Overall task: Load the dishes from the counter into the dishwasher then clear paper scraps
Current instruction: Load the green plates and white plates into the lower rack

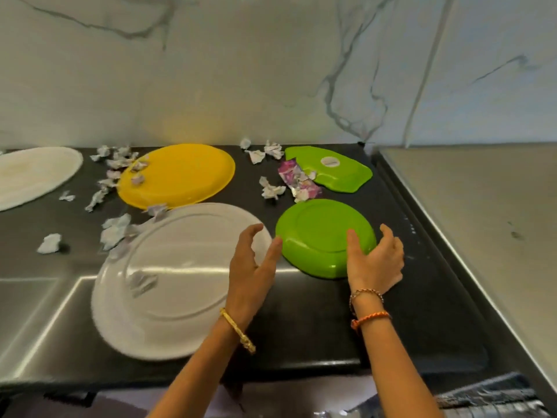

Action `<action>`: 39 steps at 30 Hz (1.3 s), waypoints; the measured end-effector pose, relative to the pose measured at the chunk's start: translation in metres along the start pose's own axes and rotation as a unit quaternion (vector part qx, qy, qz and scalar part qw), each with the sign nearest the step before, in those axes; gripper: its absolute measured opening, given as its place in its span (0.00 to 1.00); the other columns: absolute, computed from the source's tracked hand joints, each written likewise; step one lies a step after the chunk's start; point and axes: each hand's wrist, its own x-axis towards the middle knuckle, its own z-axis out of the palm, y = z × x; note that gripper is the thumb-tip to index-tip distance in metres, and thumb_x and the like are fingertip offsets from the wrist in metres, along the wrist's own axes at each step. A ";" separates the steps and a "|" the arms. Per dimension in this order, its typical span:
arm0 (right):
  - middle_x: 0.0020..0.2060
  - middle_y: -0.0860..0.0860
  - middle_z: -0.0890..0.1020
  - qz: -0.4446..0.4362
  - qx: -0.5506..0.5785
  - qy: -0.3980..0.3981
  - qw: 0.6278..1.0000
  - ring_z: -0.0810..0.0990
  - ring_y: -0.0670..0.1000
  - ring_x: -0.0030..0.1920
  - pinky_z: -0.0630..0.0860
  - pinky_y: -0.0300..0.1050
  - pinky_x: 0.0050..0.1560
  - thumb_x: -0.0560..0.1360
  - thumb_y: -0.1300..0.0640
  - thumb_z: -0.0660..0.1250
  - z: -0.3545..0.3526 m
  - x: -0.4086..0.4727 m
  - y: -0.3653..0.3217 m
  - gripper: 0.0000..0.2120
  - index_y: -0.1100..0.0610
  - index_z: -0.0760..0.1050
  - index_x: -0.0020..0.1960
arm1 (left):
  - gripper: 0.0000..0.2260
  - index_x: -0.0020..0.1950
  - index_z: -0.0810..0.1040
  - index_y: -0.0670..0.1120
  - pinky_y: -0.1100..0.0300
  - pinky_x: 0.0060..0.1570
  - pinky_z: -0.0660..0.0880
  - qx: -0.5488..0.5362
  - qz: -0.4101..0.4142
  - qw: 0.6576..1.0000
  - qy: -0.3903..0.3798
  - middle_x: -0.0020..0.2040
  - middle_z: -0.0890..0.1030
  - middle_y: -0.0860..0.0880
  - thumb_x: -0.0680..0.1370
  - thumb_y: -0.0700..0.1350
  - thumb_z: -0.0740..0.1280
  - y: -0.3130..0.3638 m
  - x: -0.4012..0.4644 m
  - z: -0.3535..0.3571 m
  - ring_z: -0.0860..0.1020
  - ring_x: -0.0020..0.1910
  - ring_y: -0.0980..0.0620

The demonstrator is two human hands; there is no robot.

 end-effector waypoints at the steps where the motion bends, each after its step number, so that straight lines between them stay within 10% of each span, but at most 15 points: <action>1: 0.70 0.58 0.64 0.003 -0.014 0.003 1.000 0.62 0.60 0.69 0.60 0.58 0.64 0.71 0.44 0.67 0.002 -0.001 0.000 0.31 0.54 0.64 0.70 | 0.17 0.64 0.69 0.46 0.67 0.60 0.62 0.031 0.025 0.999 -0.003 0.60 0.72 0.52 0.76 0.47 0.66 -0.003 0.009 0.004 0.69 0.60 0.57; 9: 0.72 0.51 0.63 -0.061 -0.125 -0.067 0.988 0.57 0.51 0.73 0.50 0.50 0.69 0.73 0.42 0.64 0.004 -0.004 0.011 0.32 0.49 0.59 0.73 | 0.32 0.75 0.54 0.42 0.49 0.72 0.49 0.347 0.028 0.918 -0.188 0.75 0.57 0.40 0.78 0.60 0.54 -0.021 0.082 0.052 0.53 0.74 0.40; 13: 0.71 0.51 0.65 -0.080 -0.131 -0.065 0.986 0.63 0.50 0.71 0.53 0.50 0.69 0.68 0.37 0.56 0.004 -0.009 0.008 0.35 0.51 0.62 0.71 | 0.29 0.73 0.58 0.42 0.52 0.69 0.56 0.343 0.050 0.923 -0.167 0.70 0.65 0.40 0.78 0.59 0.54 -0.020 0.086 0.059 0.61 0.70 0.41; 19: 0.65 0.51 0.72 -0.061 -0.052 -0.022 0.997 0.71 0.54 0.64 0.64 0.51 0.64 0.65 0.37 0.61 0.009 -0.002 0.001 0.34 0.52 0.68 0.68 | 0.19 0.66 0.70 0.42 0.56 0.55 0.69 0.052 -0.075 0.992 -0.088 0.62 0.74 0.42 0.78 0.51 0.61 -0.007 0.094 0.054 0.73 0.57 0.46; 23: 0.61 0.49 0.76 0.024 0.115 0.011 0.993 0.73 0.50 0.60 0.68 0.51 0.65 0.63 0.38 0.63 0.012 0.000 -0.003 0.33 0.50 0.71 0.65 | 0.12 0.57 0.75 0.41 0.61 0.43 0.76 -0.185 -0.189 0.958 -0.107 0.50 0.79 0.43 0.77 0.45 0.66 0.004 0.095 0.053 0.77 0.45 0.49; 29: 0.51 0.50 0.80 0.177 0.408 -0.041 0.895 0.78 0.49 0.53 0.72 0.43 0.52 0.76 0.56 0.63 0.019 0.035 -0.026 0.14 0.53 0.72 0.61 | 0.04 0.40 0.78 0.46 0.68 0.29 0.75 -0.278 -0.127 0.952 -0.007 0.29 0.80 0.54 0.75 0.41 0.67 0.004 0.108 0.034 0.77 0.27 0.62; 32: 0.49 0.50 0.77 0.175 0.373 -0.084 0.907 0.75 0.49 0.48 0.72 0.43 0.48 0.74 0.57 0.65 0.044 0.071 -0.033 0.17 0.54 0.71 0.62 | 0.08 0.37 0.79 0.48 0.68 0.32 0.75 -0.324 -0.133 0.934 0.070 0.26 0.80 0.58 0.75 0.40 0.66 -0.003 0.121 0.026 0.76 0.28 0.63; 39: 0.72 0.59 0.58 0.052 0.048 -0.093 0.993 0.58 0.60 0.71 0.57 0.54 0.68 0.60 0.46 0.78 0.096 0.139 -0.065 0.50 0.55 0.55 0.73 | 0.15 0.31 0.83 0.54 0.62 0.47 0.76 -0.397 -0.154 0.886 0.183 0.30 0.81 0.62 0.76 0.43 0.67 -0.021 0.141 0.005 0.79 0.39 0.61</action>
